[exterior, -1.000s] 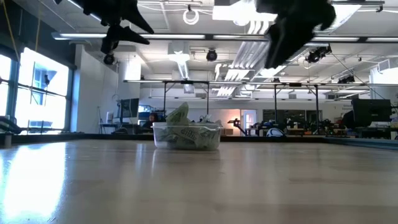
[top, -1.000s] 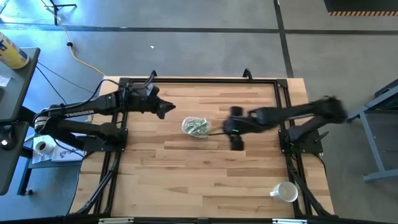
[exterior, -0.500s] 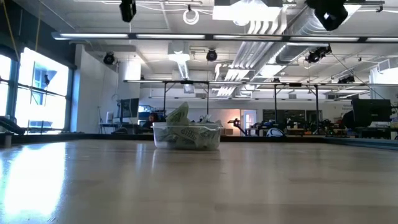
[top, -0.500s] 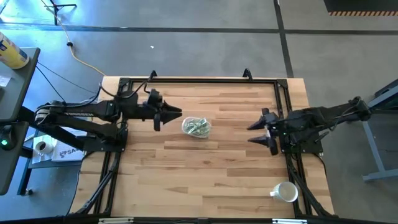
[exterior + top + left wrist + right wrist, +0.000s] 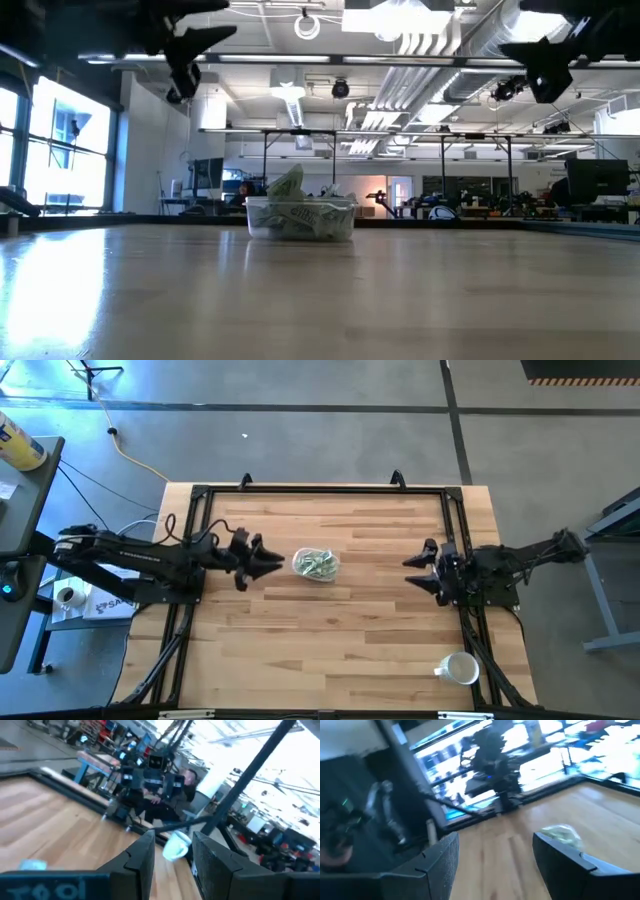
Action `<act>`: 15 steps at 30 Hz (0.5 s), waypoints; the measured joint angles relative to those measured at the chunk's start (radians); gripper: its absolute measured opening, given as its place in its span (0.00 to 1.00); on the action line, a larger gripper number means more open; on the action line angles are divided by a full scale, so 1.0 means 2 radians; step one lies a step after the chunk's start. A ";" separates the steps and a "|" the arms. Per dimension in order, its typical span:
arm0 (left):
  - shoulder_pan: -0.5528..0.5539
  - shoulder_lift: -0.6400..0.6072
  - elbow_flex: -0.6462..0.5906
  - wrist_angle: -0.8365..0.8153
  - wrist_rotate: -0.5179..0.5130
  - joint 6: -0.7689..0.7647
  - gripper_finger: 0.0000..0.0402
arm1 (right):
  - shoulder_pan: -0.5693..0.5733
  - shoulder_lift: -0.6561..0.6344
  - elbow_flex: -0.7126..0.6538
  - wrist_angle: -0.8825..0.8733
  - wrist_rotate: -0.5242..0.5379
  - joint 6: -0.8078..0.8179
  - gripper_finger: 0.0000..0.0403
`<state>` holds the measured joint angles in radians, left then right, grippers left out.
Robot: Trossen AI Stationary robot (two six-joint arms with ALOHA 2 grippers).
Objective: Pick and place Stevia / Truvia into bins
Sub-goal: Return to Home Position
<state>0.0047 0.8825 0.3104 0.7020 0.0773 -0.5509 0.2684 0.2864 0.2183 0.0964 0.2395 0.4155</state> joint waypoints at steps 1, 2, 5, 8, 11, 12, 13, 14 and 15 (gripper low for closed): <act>0.009 -0.007 -0.014 0.004 0.013 -0.004 0.41 | 0.000 -0.007 -0.002 -0.006 0.019 0.012 0.60; 0.018 -0.017 -0.026 0.003 0.031 -0.007 0.41 | 0.000 -0.013 -0.003 -0.013 0.039 0.019 0.60; 0.045 -0.046 -0.054 0.003 0.081 -0.008 0.41 | 0.000 -0.023 -0.003 -0.045 0.085 0.033 0.60; 0.069 -0.077 -0.082 0.000 0.128 -0.012 0.41 | 0.000 -0.026 -0.003 -0.061 0.087 0.065 0.60; 0.083 -0.117 -0.115 -0.012 0.142 -0.032 0.41 | 0.000 -0.022 -0.003 -0.047 0.086 0.035 0.60; 0.083 -0.130 -0.127 -0.012 0.141 -0.037 0.41 | 0.000 -0.022 -0.003 -0.045 0.086 0.020 0.60; 0.083 -0.142 -0.141 -0.011 0.142 -0.041 0.41 | 0.000 -0.023 -0.003 -0.042 0.087 0.006 0.60; 0.083 -0.156 -0.149 -0.024 0.144 -0.045 0.41 | 0.000 -0.023 -0.003 -0.038 0.088 -0.004 0.60; 0.082 -0.168 -0.147 -0.054 0.146 -0.047 0.41 | 0.000 -0.025 -0.003 -0.039 0.092 -0.012 0.60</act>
<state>0.1696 0.5464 0.0165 0.5932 0.3688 -0.6446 0.2680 0.2368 0.2133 0.0188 0.4231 0.3920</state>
